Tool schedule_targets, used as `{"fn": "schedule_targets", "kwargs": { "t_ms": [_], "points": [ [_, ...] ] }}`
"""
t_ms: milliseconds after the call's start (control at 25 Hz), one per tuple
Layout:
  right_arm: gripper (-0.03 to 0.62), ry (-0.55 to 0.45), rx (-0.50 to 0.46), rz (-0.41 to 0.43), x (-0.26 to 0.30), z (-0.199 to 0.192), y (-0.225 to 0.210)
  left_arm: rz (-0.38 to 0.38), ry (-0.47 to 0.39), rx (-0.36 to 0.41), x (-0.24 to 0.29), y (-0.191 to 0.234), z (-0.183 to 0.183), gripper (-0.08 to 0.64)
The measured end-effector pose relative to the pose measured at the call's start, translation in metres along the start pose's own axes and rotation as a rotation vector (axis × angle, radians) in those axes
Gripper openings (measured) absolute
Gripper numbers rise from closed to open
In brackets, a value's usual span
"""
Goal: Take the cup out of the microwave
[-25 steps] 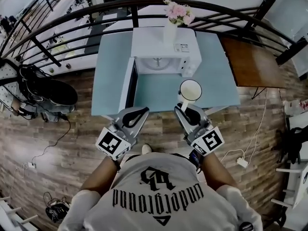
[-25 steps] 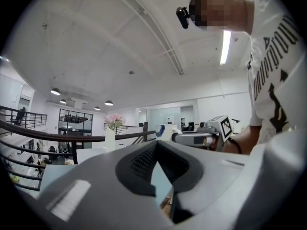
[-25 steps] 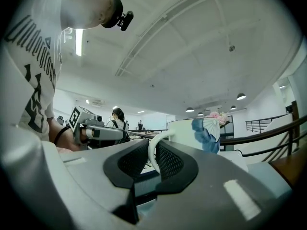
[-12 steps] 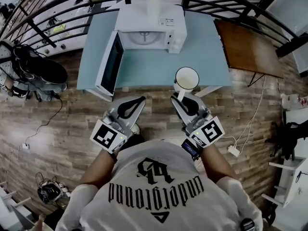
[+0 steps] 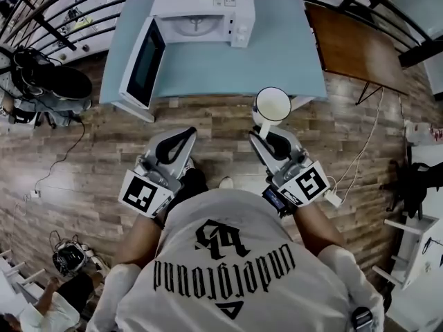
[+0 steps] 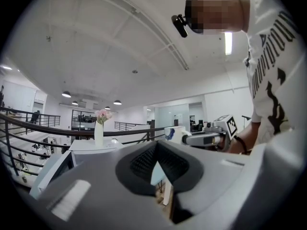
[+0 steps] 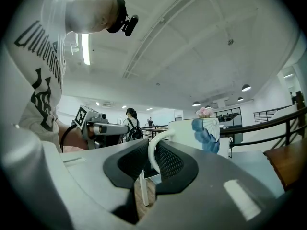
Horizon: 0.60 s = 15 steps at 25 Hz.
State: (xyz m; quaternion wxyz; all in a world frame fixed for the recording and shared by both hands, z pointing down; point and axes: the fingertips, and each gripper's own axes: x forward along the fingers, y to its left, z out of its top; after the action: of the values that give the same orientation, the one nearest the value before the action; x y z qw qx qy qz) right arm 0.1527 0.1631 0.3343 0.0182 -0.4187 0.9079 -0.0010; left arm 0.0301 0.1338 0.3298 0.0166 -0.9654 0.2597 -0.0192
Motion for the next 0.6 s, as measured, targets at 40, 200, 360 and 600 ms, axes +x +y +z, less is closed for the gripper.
{"fn": "schedule_targets", "kwargs": {
  "t_ms": [40, 200, 360, 600],
  "points": [
    [0.049, 0.001, -0.002, 0.002, -0.005, 0.000, 0.001, 0.004, -0.001, 0.002, -0.001, -0.002, 0.001, 0.051],
    [0.049, 0.004, 0.015, 0.002, -0.022, -0.001, 0.006, 0.003, 0.016, 0.004, -0.004, -0.015, 0.000, 0.051],
    [0.049, 0.003, 0.012, 0.009, -0.037, -0.002, 0.007, -0.001, 0.018, -0.001, 0.001, -0.028, -0.003, 0.051],
    [0.049, -0.009, 0.017, 0.012, -0.045, -0.002, 0.007, -0.005, 0.014, 0.003, 0.004, -0.035, -0.003, 0.050]
  ]
}}
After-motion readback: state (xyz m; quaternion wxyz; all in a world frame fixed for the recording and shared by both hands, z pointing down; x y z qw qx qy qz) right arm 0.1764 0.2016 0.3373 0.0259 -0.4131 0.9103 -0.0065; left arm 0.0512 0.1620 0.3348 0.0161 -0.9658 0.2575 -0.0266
